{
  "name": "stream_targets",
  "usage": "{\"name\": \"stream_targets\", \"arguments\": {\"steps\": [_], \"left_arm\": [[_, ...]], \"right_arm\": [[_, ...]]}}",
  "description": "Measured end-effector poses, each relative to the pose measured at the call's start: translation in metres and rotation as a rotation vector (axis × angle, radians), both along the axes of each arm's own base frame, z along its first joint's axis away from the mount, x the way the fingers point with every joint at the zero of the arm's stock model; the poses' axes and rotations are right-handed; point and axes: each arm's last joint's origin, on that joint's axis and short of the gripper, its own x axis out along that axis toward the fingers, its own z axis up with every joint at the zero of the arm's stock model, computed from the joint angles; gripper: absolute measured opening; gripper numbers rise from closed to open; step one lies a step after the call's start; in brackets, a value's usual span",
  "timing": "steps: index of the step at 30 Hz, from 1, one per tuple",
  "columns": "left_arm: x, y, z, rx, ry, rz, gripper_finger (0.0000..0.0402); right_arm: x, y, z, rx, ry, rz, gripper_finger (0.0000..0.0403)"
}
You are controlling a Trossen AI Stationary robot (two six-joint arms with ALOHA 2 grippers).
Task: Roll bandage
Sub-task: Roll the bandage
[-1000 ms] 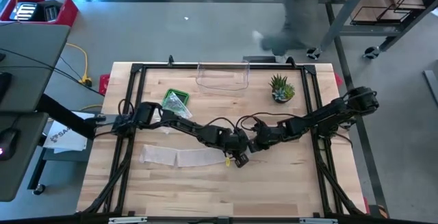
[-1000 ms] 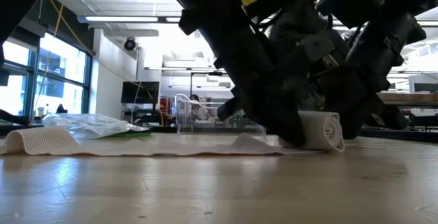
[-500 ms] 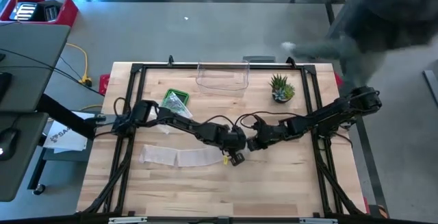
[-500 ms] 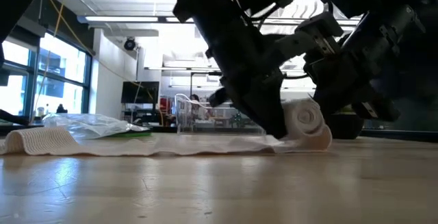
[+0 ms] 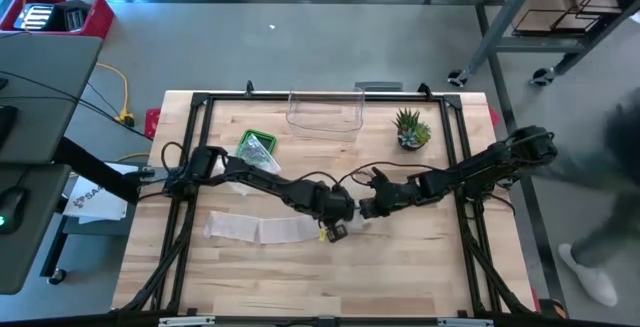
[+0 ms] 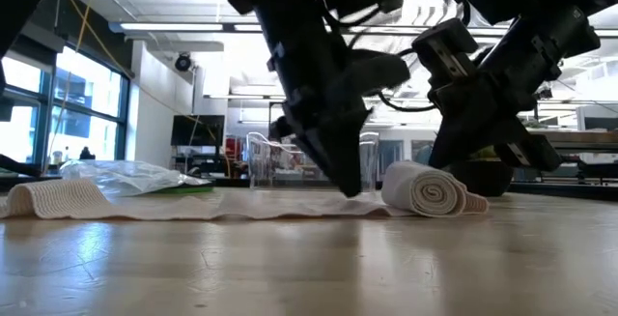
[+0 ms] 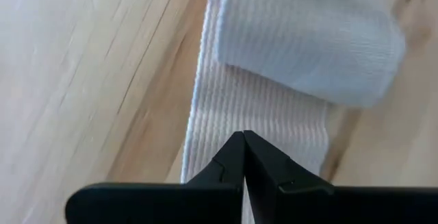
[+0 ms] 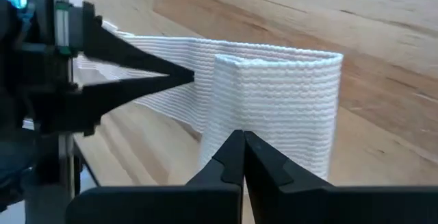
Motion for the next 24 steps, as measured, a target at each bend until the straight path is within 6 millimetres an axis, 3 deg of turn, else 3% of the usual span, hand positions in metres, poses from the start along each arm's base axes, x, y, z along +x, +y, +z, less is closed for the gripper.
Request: {"name": "stream_targets", "arguments": {"steps": [7, 14, 20, 24], "left_arm": [[-0.011, -0.012, 0.016, 0.077, 0.004, -0.042, 0.0000], [-0.028, -0.023, 0.011, 0.060, 0.006, -0.028, 0.0000], [-0.061, -0.028, 0.012, 0.010, -0.042, 0.039, 0.0000], [-0.078, -0.028, 0.018, -0.019, -0.096, 0.051, 0.0000]], "right_arm": [[0.001, 0.007, -0.001, -0.005, -0.018, 0.000, 0.0000], [0.016, 0.014, -0.010, -0.001, 0.013, 0.000, 0.0000], [0.047, 0.022, 0.004, -0.045, -0.042, 0.057, 0.0000], [0.051, 0.021, 0.021, -0.092, -0.024, 0.081, 0.0000]]}}
